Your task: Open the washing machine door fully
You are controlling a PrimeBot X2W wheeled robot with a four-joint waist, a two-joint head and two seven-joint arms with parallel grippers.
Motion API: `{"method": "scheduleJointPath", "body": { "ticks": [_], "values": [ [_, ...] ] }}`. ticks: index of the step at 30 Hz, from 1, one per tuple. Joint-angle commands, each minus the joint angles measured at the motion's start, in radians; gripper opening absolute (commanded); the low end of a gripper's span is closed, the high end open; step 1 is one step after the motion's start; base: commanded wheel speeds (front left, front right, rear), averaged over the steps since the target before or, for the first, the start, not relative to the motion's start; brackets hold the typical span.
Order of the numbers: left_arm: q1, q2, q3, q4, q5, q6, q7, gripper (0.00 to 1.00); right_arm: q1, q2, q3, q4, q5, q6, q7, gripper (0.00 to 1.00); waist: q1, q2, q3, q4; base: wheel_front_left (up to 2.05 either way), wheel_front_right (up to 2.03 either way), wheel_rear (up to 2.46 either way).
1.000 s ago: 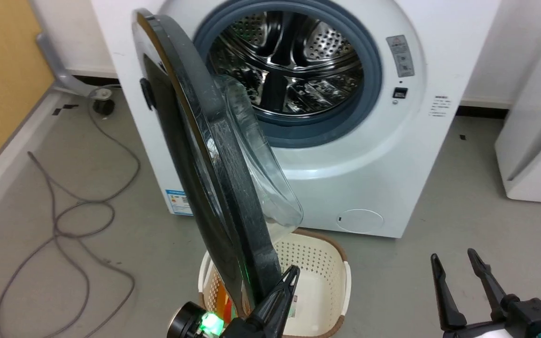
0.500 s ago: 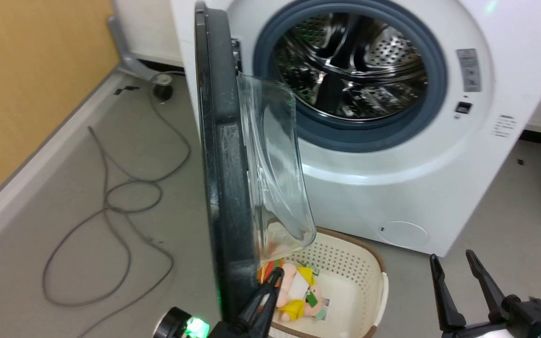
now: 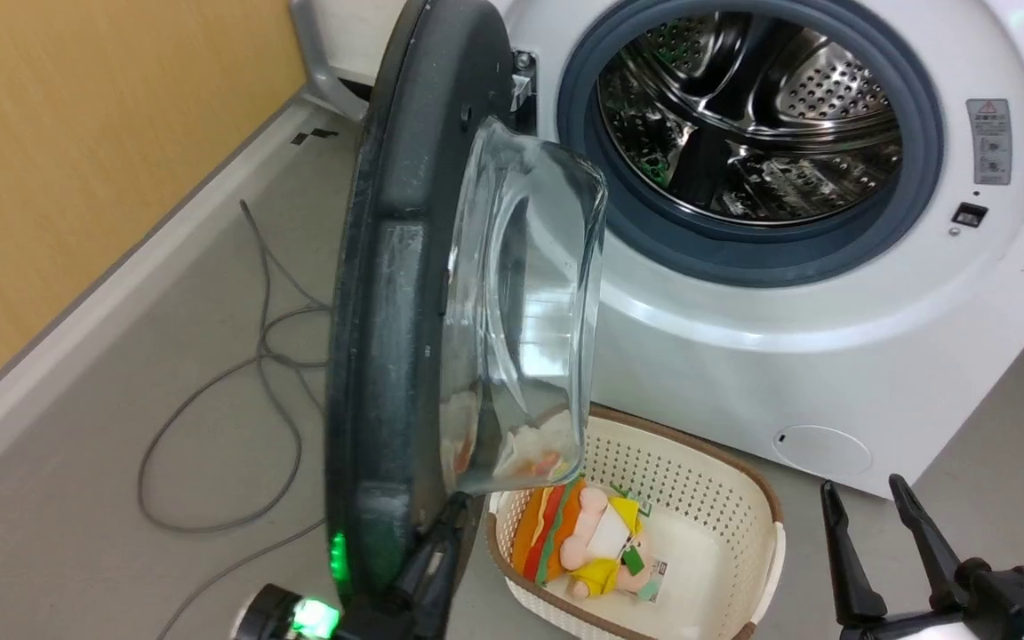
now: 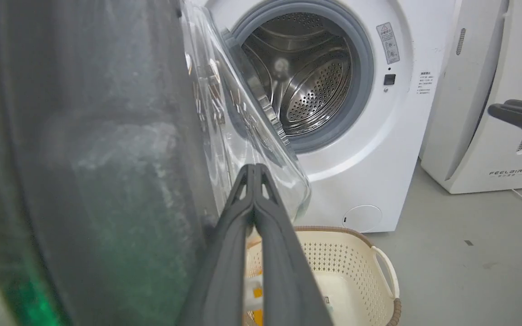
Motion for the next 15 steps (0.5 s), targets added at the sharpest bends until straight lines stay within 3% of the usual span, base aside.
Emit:
{"method": "scheduleJointPath", "body": {
  "ticks": [1,15],
  "values": [
    [0.013,0.013,0.022,0.008,-0.009,0.015,0.002,0.0,-0.008,0.004,-0.001,0.0,0.005,0.001,-0.004,1.0,-0.0001,-0.0001,0.004,0.007,0.0,0.0,0.0],
    [-0.012,0.079,0.236,0.048,-0.081,0.074,0.002,0.0,-0.015,0.004,-0.011,-0.003,-0.005,0.001,-0.004,1.0,-0.0001,-0.0001,0.036,0.034,0.0,0.0,0.0]
  ]
}}
